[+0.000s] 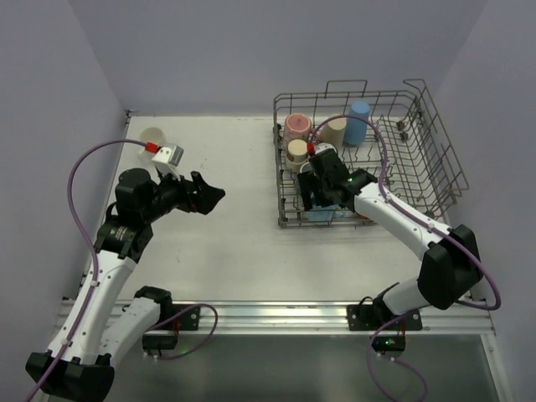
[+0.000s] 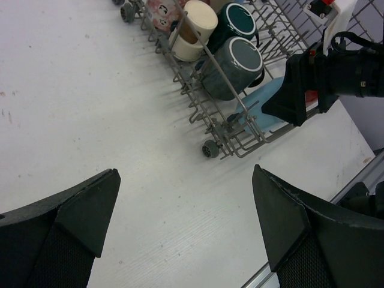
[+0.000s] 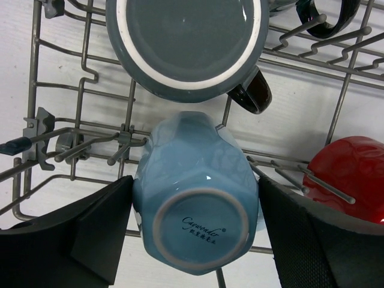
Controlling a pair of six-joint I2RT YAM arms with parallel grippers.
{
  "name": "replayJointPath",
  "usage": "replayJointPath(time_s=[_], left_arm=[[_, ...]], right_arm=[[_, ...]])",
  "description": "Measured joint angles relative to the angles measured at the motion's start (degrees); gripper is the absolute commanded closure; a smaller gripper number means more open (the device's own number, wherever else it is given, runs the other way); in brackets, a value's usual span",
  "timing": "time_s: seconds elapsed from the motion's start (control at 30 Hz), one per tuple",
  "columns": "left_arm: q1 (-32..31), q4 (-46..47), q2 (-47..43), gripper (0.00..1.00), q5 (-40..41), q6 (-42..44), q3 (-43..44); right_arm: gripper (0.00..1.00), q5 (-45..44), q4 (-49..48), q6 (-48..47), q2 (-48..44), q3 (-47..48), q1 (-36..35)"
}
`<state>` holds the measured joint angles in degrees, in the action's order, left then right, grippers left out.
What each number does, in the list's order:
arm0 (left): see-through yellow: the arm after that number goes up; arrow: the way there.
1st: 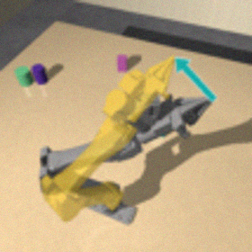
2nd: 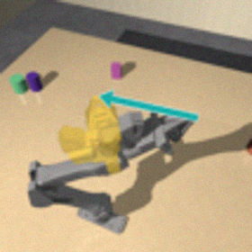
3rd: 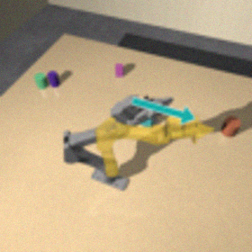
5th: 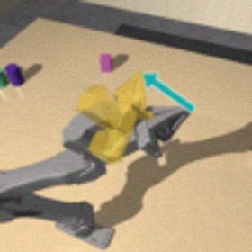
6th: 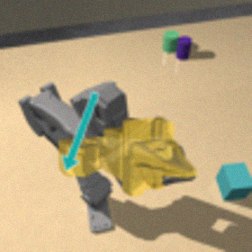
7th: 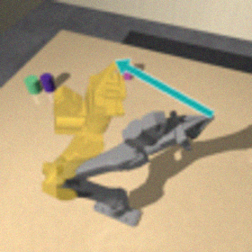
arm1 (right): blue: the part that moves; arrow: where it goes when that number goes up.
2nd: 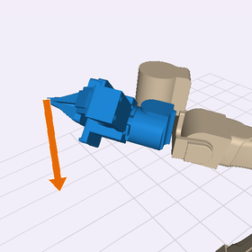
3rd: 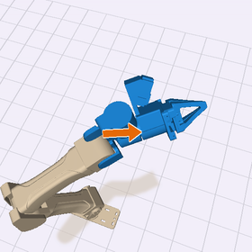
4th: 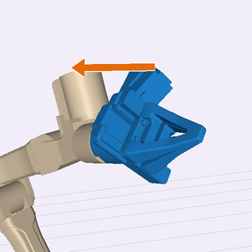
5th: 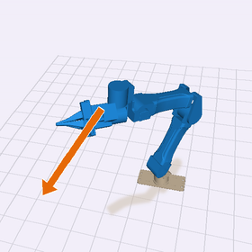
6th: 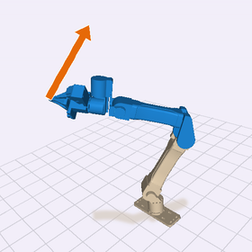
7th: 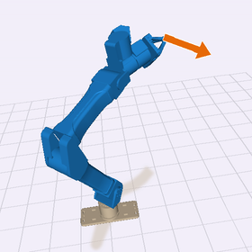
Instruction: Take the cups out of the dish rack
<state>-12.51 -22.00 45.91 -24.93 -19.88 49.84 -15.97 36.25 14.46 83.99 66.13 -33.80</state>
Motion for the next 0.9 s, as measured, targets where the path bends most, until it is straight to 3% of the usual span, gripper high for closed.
replayJointPath(time_s=[0.07, 0.13, 0.2, 0.23, 0.27, 0.53, 0.9], left_arm=[[0.0, 0.04, -0.24, 0.0, -0.07, -0.02, -0.48], [0.0, 0.07, -0.57, 0.0, -0.22, 0.0, -0.85], [0.0, 0.04, -0.81, 0.0, -0.26, -0.02, -1.03], [0.0, 0.09, -0.87, 0.0, -0.31, -0.02, -1.03], [0.0, 0.13, -0.98, 0.0, -0.35, -0.04, -1.03], [0.0, 2.43, -1.68, 0.01, -4.22, -1.9, -2.1], [-0.28, 20.87, 3.48, 0.09, -16.92, -15.74, -5.62]], right_arm=[[0.2, 0.35, 0.09, -0.02, 0.28, 0.24, -0.07], [0.41, 0.37, 0.31, -0.24, 0.33, 0.37, -0.22], [0.48, 0.33, 0.66, -0.52, 0.33, 0.55, -0.22], [0.62, 0.35, 0.68, -0.61, 0.33, 0.57, -0.24], [0.65, 0.31, 0.7, -0.61, 0.33, 0.59, -0.26], [0.71, 0.9, 1.25, 0.33, -4.46, 0.59, -0.31], [0.72, 4.13, -3.56, 5.51, -16.31, 3.06, 2.32]])
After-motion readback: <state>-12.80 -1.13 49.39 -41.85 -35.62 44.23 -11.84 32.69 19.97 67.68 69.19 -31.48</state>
